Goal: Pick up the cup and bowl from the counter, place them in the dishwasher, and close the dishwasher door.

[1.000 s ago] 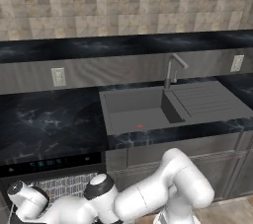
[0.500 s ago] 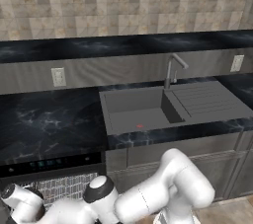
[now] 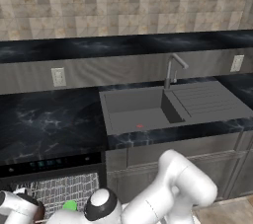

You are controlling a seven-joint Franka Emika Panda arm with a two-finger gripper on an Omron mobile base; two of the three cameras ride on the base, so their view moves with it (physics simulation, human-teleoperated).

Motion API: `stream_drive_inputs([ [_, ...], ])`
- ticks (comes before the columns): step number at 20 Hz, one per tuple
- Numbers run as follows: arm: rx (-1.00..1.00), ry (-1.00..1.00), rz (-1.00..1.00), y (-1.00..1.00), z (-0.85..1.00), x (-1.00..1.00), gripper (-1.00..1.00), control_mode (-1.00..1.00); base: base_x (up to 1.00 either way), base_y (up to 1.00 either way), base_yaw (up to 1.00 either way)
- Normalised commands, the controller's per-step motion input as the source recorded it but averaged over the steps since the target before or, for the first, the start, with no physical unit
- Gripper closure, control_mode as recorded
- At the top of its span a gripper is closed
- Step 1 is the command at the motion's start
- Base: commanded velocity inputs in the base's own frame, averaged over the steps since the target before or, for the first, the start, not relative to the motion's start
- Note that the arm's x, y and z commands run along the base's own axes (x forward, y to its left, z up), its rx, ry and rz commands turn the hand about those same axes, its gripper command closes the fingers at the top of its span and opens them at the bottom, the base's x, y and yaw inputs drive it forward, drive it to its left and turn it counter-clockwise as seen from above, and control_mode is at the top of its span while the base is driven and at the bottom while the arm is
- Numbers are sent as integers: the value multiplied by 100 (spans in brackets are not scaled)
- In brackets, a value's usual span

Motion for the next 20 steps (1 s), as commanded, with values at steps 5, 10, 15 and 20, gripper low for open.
stream_drive_inputs([
  [5, 0, -10, 1, -34, 4, -16, -100, -100, 0, 0, 0],
  [10, 4, -7, 3, -36, 3, -8, -100, -100, 0, 0, 0],
  [15, 6, -5, 3, -33, 0, -4, -100, -100, 0, 0, 0],
  [20, 6, -7, 4, -28, 0, -17, -100, -100, 0, 0, 0],
])
